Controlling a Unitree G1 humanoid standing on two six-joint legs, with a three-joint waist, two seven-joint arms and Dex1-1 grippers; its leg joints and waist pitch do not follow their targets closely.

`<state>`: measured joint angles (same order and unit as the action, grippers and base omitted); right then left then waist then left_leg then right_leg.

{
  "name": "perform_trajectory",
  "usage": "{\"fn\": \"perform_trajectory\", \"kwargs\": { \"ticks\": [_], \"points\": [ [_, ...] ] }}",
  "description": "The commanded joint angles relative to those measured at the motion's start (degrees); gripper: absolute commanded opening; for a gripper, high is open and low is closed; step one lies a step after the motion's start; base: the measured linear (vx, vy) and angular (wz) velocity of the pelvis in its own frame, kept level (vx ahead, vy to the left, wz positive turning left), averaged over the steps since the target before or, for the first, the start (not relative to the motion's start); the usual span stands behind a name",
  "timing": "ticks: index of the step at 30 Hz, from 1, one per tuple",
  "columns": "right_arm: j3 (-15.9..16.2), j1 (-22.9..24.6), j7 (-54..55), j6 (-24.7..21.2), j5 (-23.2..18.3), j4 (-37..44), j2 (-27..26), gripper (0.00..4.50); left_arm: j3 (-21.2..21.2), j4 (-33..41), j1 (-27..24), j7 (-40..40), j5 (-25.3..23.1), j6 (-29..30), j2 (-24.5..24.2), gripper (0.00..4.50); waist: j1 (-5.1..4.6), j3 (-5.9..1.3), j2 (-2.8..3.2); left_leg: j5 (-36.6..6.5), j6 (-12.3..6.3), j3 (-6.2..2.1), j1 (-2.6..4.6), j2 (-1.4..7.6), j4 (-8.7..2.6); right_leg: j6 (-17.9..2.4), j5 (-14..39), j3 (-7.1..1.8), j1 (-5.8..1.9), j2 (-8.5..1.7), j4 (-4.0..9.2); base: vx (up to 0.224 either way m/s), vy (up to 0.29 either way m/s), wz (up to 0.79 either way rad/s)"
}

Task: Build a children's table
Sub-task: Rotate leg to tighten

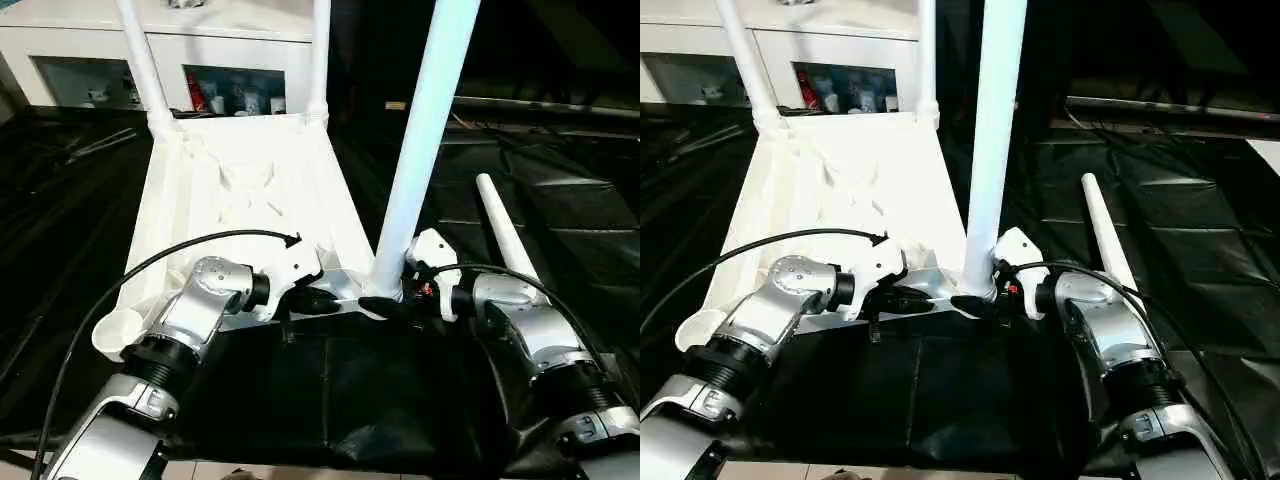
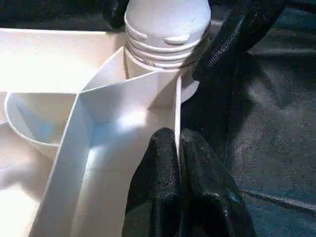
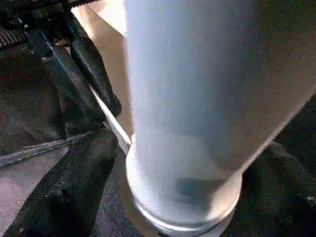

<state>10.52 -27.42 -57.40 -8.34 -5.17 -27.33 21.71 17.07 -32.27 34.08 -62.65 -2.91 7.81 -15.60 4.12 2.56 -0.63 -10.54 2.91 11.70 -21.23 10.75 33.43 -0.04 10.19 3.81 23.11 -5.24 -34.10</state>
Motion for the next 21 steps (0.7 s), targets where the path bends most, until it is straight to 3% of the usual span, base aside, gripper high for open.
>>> {"fn": "perform_trajectory", "kwargs": {
  "ticks": [1,7,9,10,11,12,13,14,15,16,17,18,19,21],
  "points": [
    [-0.7,1.4,0.0,-0.5,-0.5,3.0,1.2,3.93,-0.3,-0.5,-0.1,2.8,0.5,-2.0,2.1,0.0,0.14,-3.07,-1.39,-11.9,-3.22,-1.25,0.82,2.91,-3.95,-11.9,15.5,-2.7,-2.4,-3.71,4.19,0.0,0.0,0.0],
    [-7.3,8.8,-2.5,-7.0,-7.5,13.5,6.5,3.93,-1.8,-0.1,0.4,6.8,1.4,-2.3,4.9,0.0,1.34,-3.14,-1.36,-11.0,-4.5,-1.21,0.89,2.96,-3.81,-10.9,13.8,-2.81,-2.54,-3.53,4.12,0.0,0.0,0.0],
    [-8.4,11.1,-2.6,-7.4,-7.4,15.4,8.6,3.93,-1.6,0.2,0.5,7.0,1.6,-2.1,5.9,0.0,1.29,-3.21,-1.04,-10.5,-4.73,-1.32,0.5,2.83,-3.75,-10.9,13.1,-2.68,-2.74,-3.59,4.1,0.0,0.0,0.0],
    [-8.5,11.5,-2.0,-7.2,-6.7,15.7,9.1,3.93,-1.7,0.1,0.6,7.4,1.7,-2.0,6.4,0.0,1.1,-3.27,-1.35,-10.4,-4.74,-1.24,0.43,2.67,-3.62,-11.0,13.4,-2.61,-2.75,-3.56,4.13,0.0,0.0,0.0],
    [-8.8,11.7,-1.2,-7.0,-6.3,15.5,9.2,3.93,-1.6,0.0,0.7,7.5,1.6,-2.2,6.7,0.0,1.08,-3.28,-1.0,-10.3,-4.7,-1.31,0.4,2.63,-3.61,-11.1,13.7,-2.58,-2.77,-3.66,4.15,0.0,0.0,0.0],
    [-9.1,12.0,-0.6,-7.1,-6.2,15.7,9.3,3.93,-1.6,-0.1,0.8,7.5,1.5,-2.4,7.0,0.0,0.91,-3.27,-1.21,-10.3,-4.75,-1.26,0.26,2.54,-3.56,-11.0,14.1,-2.52,-2.79,-3.56,4.25,0.0,0.0,0.0],
    [-9.2,12.2,-0.2,-7.4,-6.2,15.9,9.3,3.93,-1.6,-0.4,1.0,8.1,1.3,-2.8,7.3,0.0,0.88,-3.31,-0.58,-10.0,-4.92,-1.36,0.34,2.47,-3.49,-10.9,15.0,-2.49,-2.75,-3.59,4.28,0.0,0.0,0.0],
    [-9.2,12.3,-0.1,-7.6,-6.2,16.0,9.3,3.93,-1.8,-0.5,1.2,8.7,1.3,-3.0,7.5,0.0,0.75,-3.29,-0.81,-10.2,-5.04,-1.23,0.41,2.5,-3.45,-10.9,15.2,-2.49,-2.65,-3.5,4.51,0.0,0.0,0.0],
    [-9.0,12.6,0.1,-8.0,-6.6,16.3,8.9,3.93,-2.9,-1.0,2.0,11.9,1.1,-3.1,8.6,0.0,0.81,-3.32,-0.5,-10.1,-5.14,-1.24,0.51,2.5,-3.38,-11.2,14.9,-2.48,-2.65,-3.4,4.46,0.0,0.0,0.0],
    [-8.6,12.7,0.5,-8.2,-6.6,16.3,8.4,3.93,-4.3,-1.3,2.7,13.8,1.8,-2.7,9.4,0.0,0.78,-3.38,-0.75,-9.6,-5.53,-1.18,0.37,2.43,-3.24,-11.3,14.0,-2.43,-2.73,-3.29,4.3,0.0,0.0,0.0],
    [-8.1,12.7,1.2,-8.3,-6.2,16.2,8.0,3.95,-5.2,-1.0,3.0,14.8,2.3,-2.4,9.8,0.45,0.85,-3.43,-0.71,-9.3,-5.73,-1.19,0.35,2.42,-3.2,-11.4,13.7,-2.4,-2.76,-3.35,4.26,0.0,0.0,0.0],
    [-7.2,11.9,3.7,-8.5,-4.7,14.7,6.8,3.95,-5.8,0.9,3.0,14.0,3.4,-0.6,9.7,0.45,0.96,-3.53,-0.19,-8.8,-5.79,-1.27,0.34,2.44,-3.15,-11.6,13.1,-2.41,-2.78,-3.43,4.14,0.0,0.0,0.0],
    [-6.6,11.3,5.4,-8.6,-3.6,13.6,6.0,3.95,-6.0,2.3,2.9,12.9,4.1,0.7,9.5,0.45,0.64,-3.72,-0.38,-6.6,-5.61,-1.35,-0.08,2.32,-3.1,-12.5,10.3,-2.26,-3.1,-3.37,3.6,0.0,0.0,0.0],
    [-4.8,9.6,8.7,-8.6,-1.2,10.9,3.8,3.95,-6.1,8.0,1.9,11.3,5.0,4.1,7.6,0.63,0.5,-3.9,0.08,-6.1,-5.56,-1.38,0.21,2.7,-3.08,-14.7,7.2,-2.25,-2.86,-3.49,3.31,0.0,0.0,0.0]
  ]
}}
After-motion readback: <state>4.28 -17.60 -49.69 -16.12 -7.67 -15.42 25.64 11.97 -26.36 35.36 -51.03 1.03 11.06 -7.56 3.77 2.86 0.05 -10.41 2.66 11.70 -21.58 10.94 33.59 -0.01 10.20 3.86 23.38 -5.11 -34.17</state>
